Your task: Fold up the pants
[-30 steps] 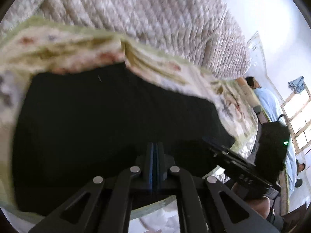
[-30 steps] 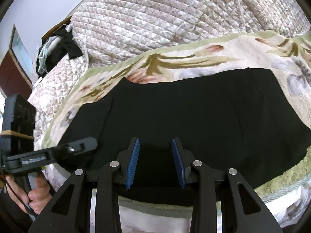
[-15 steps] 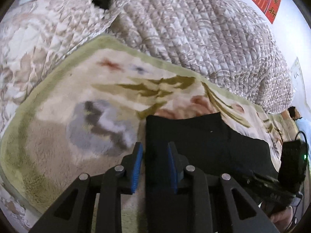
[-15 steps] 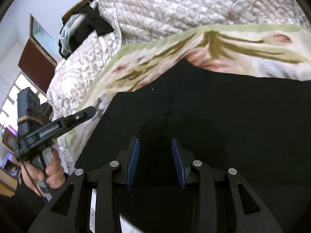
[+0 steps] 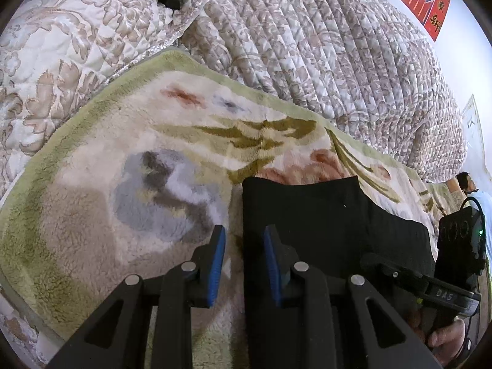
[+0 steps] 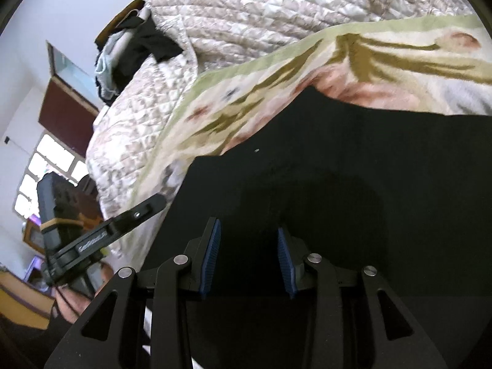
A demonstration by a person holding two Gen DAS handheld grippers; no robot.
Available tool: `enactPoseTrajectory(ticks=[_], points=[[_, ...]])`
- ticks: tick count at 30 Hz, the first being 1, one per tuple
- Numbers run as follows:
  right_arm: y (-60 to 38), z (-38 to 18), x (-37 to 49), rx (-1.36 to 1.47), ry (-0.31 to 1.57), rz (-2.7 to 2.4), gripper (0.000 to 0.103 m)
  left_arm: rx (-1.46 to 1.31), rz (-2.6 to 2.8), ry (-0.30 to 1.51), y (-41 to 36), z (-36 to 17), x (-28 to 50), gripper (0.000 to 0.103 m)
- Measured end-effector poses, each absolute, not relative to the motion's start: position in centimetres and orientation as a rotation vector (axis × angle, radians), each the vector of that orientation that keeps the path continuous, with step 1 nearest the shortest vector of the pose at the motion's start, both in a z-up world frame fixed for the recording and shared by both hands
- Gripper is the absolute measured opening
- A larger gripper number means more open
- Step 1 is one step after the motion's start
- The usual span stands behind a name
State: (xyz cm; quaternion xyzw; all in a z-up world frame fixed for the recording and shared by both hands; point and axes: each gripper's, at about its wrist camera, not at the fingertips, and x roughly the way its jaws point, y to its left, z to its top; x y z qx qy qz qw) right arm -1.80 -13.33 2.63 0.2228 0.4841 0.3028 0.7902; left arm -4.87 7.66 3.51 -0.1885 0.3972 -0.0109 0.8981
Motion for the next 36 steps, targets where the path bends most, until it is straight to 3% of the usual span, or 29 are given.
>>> enactPoseTrajectory(ticks=[4, 7, 15, 21, 27, 31, 33, 35, 36], points=[[-12.9, 2.4, -1.2, 0.515, 1.051, 0.684, 0.035, -0.393, -0.019, 0.827, 7.7, 3.5, -4.8, 0.028], [-12.5, 2.1, -1.0, 0.491, 1.063, 0.66, 0.002, -0.391, -0.012, 0.822, 7.7, 3.6, -4.8, 0.028], [-15.7, 5.0, -2.8, 0.525, 0.978, 0.614, 0.002, -0.393, -0.036, 0.803, 7.7, 3.9, -5.3, 0.028], [-18.2, 2.2, -2.4, 0.552, 1.074, 0.509, 0.002, -0.367, -0.108, 0.83, 6.1, 3.7, -5.4, 0.028], [-19.5, 4.4, -3.0, 0.516, 1.01, 0.488, 0.002, -0.334, -0.177, 0.834, 4.7, 3.9, -5.9, 0.028], [-20.3, 2.4, -2.1, 0.521, 1.082, 0.429, 0.004, -0.314, -0.213, 0.865, 3.6, 3.5, -6.2, 0.028], [-20.9, 2.6, -2.4, 0.569, 1.078, 0.418, 0.012, -0.307, -0.213, 0.864, 3.5, 3.7, -6.7, 0.028], [-21.4, 3.6, -2.9, 0.553, 1.053, 0.392, 0.026, -0.312, -0.207, 0.851, 3.8, 4.1, -7.3, 0.028], [-21.7, 4.1, -3.3, 0.543, 1.037, 0.382, 0.026, -0.316, -0.197, 0.845, 4.0, 4.3, -7.6, 0.028]])
